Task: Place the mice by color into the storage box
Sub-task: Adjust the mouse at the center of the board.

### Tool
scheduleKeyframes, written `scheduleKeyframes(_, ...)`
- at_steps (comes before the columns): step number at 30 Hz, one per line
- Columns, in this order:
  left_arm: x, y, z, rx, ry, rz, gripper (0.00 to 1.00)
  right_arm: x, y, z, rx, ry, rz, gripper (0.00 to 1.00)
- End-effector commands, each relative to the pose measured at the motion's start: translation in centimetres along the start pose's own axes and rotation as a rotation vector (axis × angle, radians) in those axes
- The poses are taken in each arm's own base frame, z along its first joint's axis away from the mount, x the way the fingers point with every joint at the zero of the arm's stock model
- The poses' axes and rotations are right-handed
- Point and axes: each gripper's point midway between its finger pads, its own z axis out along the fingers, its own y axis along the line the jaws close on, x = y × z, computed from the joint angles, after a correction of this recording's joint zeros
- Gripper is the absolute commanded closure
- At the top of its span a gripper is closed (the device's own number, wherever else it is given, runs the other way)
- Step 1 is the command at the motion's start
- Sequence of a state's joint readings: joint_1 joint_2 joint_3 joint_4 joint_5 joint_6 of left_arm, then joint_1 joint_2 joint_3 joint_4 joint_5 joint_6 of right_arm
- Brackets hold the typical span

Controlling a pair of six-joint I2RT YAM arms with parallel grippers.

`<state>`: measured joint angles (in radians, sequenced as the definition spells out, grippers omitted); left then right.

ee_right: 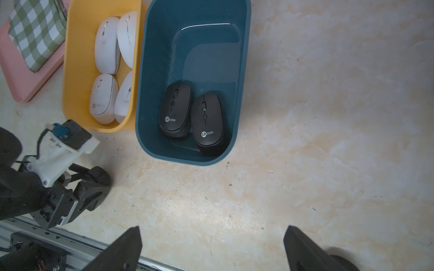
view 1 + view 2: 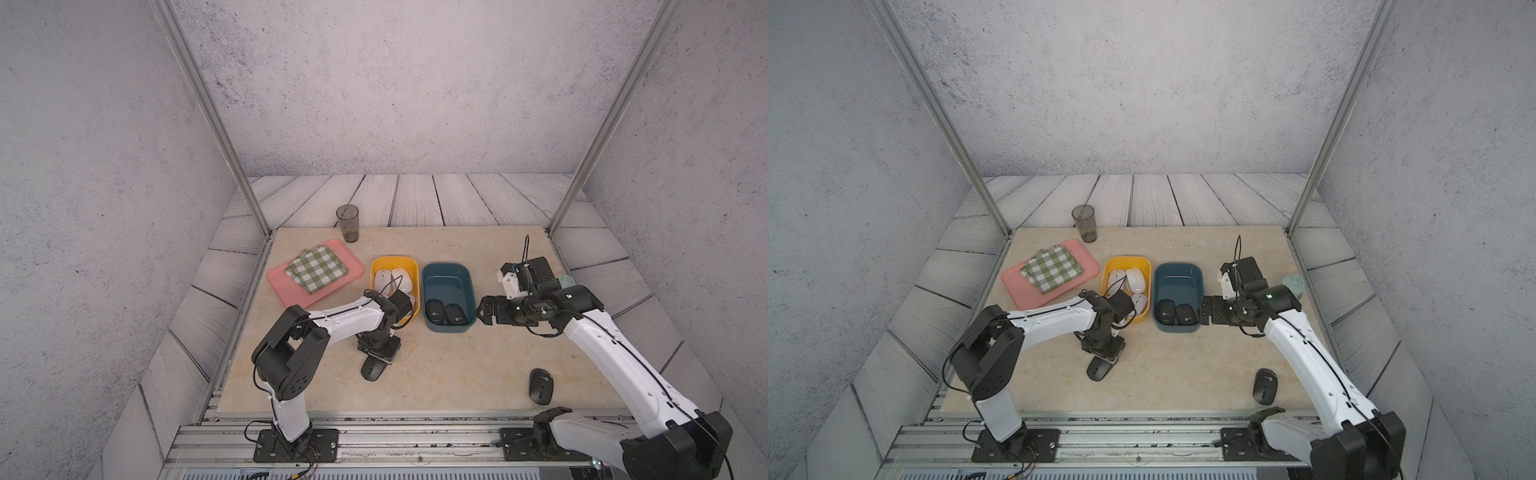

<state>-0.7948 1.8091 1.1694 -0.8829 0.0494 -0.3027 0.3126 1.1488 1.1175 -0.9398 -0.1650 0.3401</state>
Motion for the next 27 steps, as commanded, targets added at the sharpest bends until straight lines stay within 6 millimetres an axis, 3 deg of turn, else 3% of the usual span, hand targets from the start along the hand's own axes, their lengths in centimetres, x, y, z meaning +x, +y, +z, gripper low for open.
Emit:
scheduleKeyframes(1,0.0,-0.1,-0.6,-0.073,0.009,0.147,0.76,0.4,-0.1,-2.3,0.005,-0.031,0.013,0.01)
scheduleKeyframes(8,-0.3,-2.9,-1.5,-0.131,-0.01,0.406,0.75,1.2,-0.7,-2.9,0.012,-0.006,0.055,0.01)
scheduleKeyframes(18,1.1,-6.1,-0.9,-0.072,-0.025,0.567,0.73,0.7,-0.9,-4.7,-0.008,-0.032,0.079,0.01)
scheduleKeyframes(23,1.2,-6.2,-0.6,-0.091,-0.031,0.595,0.51,0.8,-0.4,-4.4,-0.039,-0.021,0.082,0.01)
scheduleKeyframes(24,1.0,-5.9,-0.7,-0.113,-0.042,0.585,0.42,0.9,-0.4,-4.3,-0.042,-0.019,0.081,0.01)
scheduleKeyframes(27,0.3,-5.5,-2.4,-0.108,-0.108,0.512,0.31,0.9,-0.4,-4.3,-0.041,-0.019,0.074,0.01)
